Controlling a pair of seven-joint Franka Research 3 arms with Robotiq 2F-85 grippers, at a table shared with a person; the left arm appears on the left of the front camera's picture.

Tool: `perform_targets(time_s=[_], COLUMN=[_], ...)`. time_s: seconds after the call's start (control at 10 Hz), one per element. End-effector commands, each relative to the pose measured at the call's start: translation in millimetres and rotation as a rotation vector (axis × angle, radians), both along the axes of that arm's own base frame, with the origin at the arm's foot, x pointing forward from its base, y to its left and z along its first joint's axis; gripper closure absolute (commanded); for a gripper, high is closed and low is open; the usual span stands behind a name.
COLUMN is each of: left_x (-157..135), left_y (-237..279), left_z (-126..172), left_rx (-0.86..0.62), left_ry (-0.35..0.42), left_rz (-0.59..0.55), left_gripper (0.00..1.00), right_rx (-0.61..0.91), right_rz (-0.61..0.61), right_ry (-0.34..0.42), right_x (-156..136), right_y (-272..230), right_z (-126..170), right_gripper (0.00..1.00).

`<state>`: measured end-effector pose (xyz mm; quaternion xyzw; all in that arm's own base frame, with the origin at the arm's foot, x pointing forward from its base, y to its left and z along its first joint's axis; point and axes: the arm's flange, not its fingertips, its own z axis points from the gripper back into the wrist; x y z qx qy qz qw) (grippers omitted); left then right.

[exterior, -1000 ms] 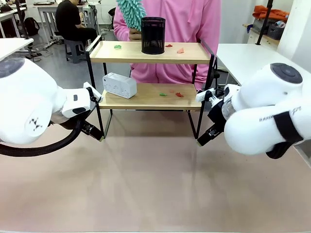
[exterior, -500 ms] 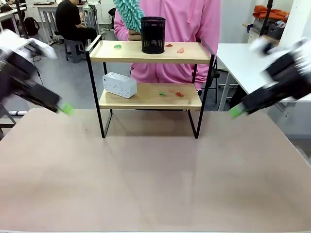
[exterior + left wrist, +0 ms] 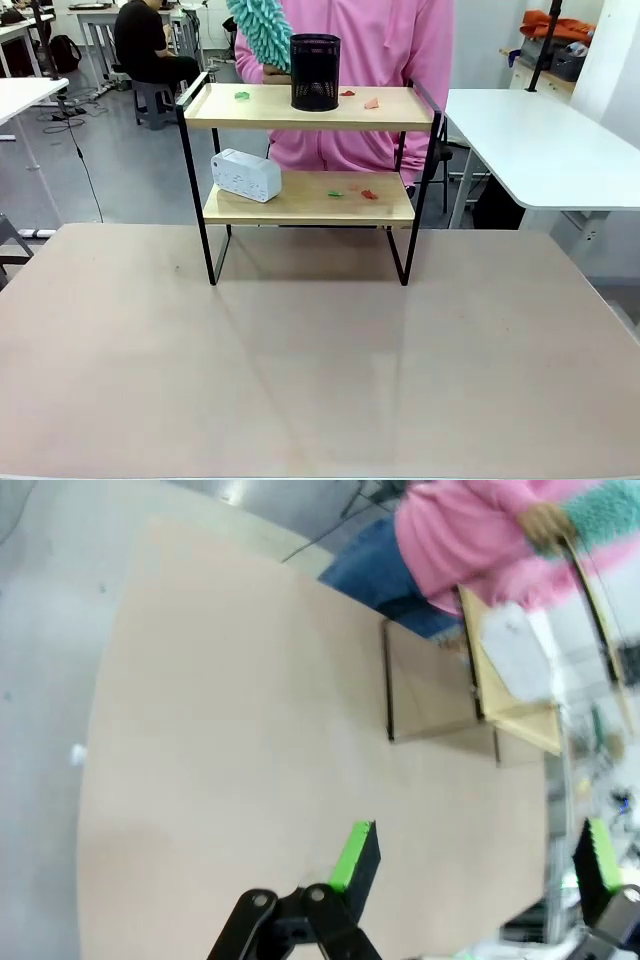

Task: Clean the shelf.
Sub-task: Pick up the Duster from the human.

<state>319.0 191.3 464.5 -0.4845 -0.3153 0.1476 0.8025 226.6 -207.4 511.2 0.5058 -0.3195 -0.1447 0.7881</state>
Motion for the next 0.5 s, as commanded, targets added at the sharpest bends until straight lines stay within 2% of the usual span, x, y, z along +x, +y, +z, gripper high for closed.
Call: perform_targets(time_s=[0.0,0.1,0.4], left_x=[-9,-9,-9], left_y=[-25,-25,-25], left_z=[28,28,28], left_rx=[0.109,0.109,0.109], left_ry=[-0.054,-0.054,-0.054], left_rz=[-0.142,-0.142,-0.142], left_gripper=[0.0,0.0,0.0], right_rx=[0.163,0.0,0.0], right_rz=[-0.22,0.0,0.0], right_ry=[-0.047,0.0,0.0], right_x=[6,0,0], right_y=[46,0,0], right_z=[-68,0,0], right_gripper=[0.0,0.0,0.0])
